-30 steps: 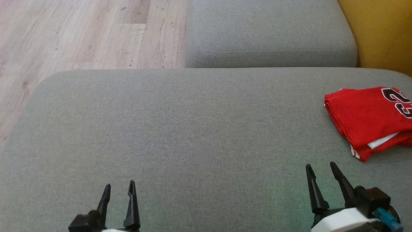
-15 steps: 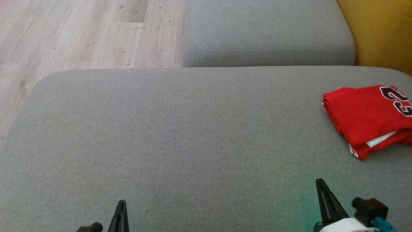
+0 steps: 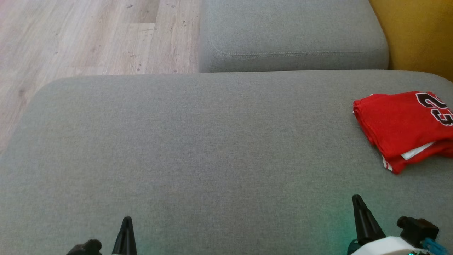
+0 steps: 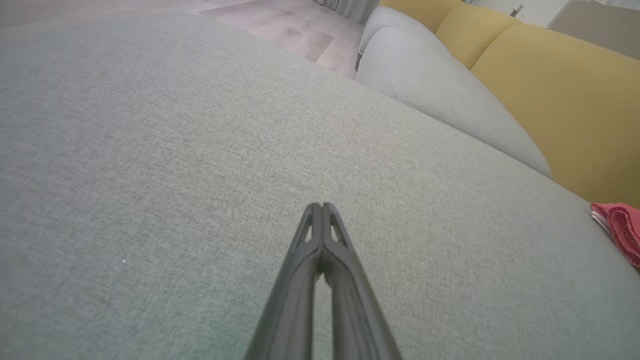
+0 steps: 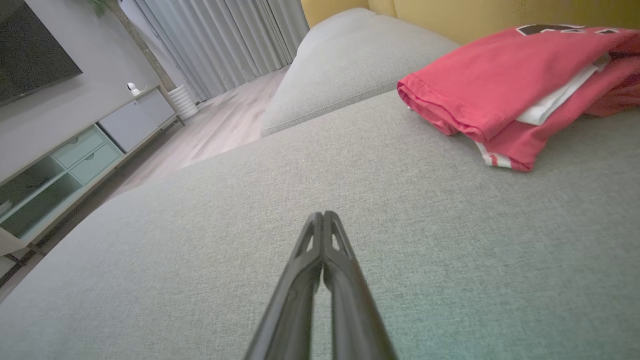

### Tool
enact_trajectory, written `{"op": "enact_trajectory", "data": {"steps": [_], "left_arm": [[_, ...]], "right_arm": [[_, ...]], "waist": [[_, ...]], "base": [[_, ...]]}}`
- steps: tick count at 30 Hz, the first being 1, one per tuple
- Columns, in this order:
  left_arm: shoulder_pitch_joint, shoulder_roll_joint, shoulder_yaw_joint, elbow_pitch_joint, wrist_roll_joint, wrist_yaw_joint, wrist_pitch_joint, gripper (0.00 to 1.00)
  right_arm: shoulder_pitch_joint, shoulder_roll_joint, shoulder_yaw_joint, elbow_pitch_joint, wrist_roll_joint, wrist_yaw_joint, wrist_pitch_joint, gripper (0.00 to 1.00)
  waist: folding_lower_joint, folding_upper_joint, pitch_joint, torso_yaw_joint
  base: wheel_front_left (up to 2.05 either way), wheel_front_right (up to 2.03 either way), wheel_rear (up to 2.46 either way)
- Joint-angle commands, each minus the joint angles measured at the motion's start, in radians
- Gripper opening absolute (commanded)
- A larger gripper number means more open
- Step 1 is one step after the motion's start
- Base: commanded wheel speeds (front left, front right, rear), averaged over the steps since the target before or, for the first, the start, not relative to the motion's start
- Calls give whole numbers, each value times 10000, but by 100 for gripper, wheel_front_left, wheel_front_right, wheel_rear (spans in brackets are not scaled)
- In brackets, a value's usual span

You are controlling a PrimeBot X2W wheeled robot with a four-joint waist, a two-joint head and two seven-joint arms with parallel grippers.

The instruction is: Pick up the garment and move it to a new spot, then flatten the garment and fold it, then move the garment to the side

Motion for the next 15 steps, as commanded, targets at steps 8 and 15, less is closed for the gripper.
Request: {"op": "enact_trajectory", "data": {"steps": [8, 15], "left_arm": [[-651, -148, 669, -203, -700, -347, 239, 0], [-752, -260, 966, -180, -1159, -544, 400, 0]], "right_arm": [[-736, -179, -103, -236, 1149, 20, 106, 0], [-872, -204, -155, -199, 1875, 24, 186, 0]], "waist": [[-1, 0, 41, -50], [-1, 0, 72, -86]], "base": [[0, 0, 0], [0, 0, 0]]}}
